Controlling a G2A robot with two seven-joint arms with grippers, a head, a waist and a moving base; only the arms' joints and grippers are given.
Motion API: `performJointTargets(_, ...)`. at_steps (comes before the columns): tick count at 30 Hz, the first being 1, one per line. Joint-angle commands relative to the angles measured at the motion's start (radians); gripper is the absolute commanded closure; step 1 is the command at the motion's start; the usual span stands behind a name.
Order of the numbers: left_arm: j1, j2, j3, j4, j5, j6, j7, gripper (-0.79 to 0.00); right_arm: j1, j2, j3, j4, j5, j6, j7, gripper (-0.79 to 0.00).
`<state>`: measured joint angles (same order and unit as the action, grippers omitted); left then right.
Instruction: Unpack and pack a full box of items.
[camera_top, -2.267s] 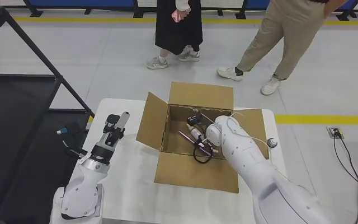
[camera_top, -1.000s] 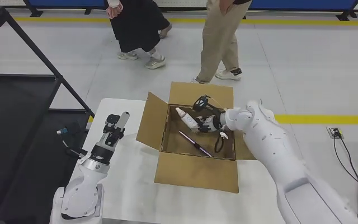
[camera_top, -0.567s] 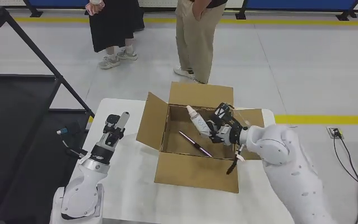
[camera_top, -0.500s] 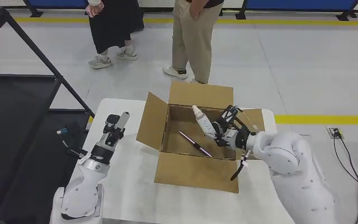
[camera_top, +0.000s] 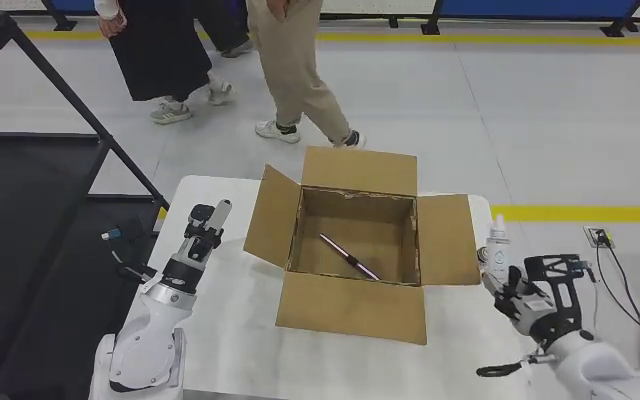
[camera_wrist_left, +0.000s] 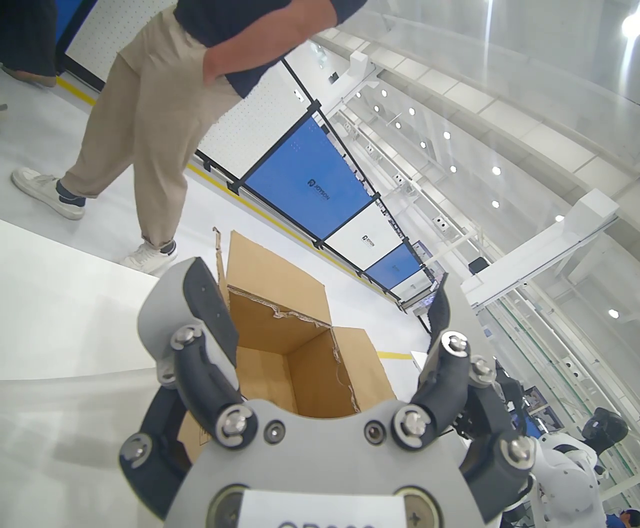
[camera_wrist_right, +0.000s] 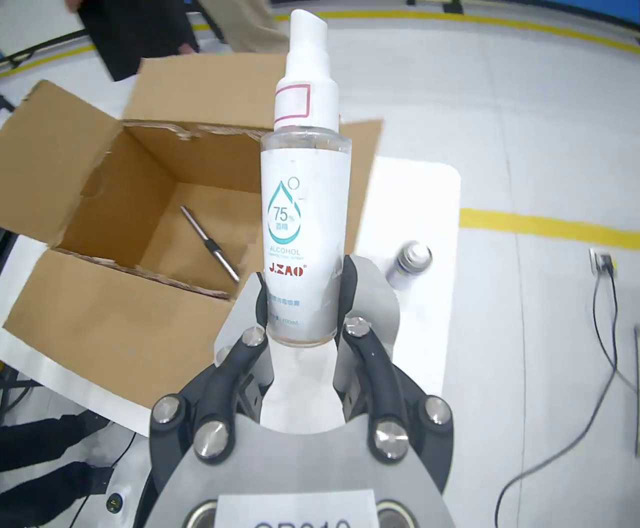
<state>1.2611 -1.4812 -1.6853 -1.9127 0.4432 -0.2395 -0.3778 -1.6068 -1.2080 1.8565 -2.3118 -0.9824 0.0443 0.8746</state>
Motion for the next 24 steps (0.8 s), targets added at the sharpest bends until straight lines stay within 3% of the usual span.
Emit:
performJointTargets(1, 0.000, 0.000, 0.000, 0.000, 0.000, 0.000, 0.000, -0.785, -0.073, -0.003, 0.042, -0.009, 0.025, 0.031, -0.007, 0.000)
performJointTargets(5, 0.000, 0.000, 0.000, 0.000, 0.000, 0.000, 0.000, -0.785, -0.140, -0.005, 0.078, 0.017, 0.056, 0.057, 0.045, 0.000)
performJointTargets(9, 0.000, 0.000, 0.000, 0.000, 0.000, 0.000, 0.000, -0.785, -0.104, 0.003, 0.055, 0.099, 0.079, 0.029, 0.147, 0.000)
performJointTargets(15, 0.000, 0.000, 0.000, 0.000, 0.000, 0.000, 0.000, -0.785, 0.080, 0.018, -0.046, 0.312, 0.026, 0.038, 0.306, 0.000)
performJointTargets(24, 0.000, 0.000, 0.000, 0.000, 0.000, 0.000, 0.000, -0.785, 0.297, 0.028, -0.163, 0.560, -0.055, 0.061, 0.389, 0.000)
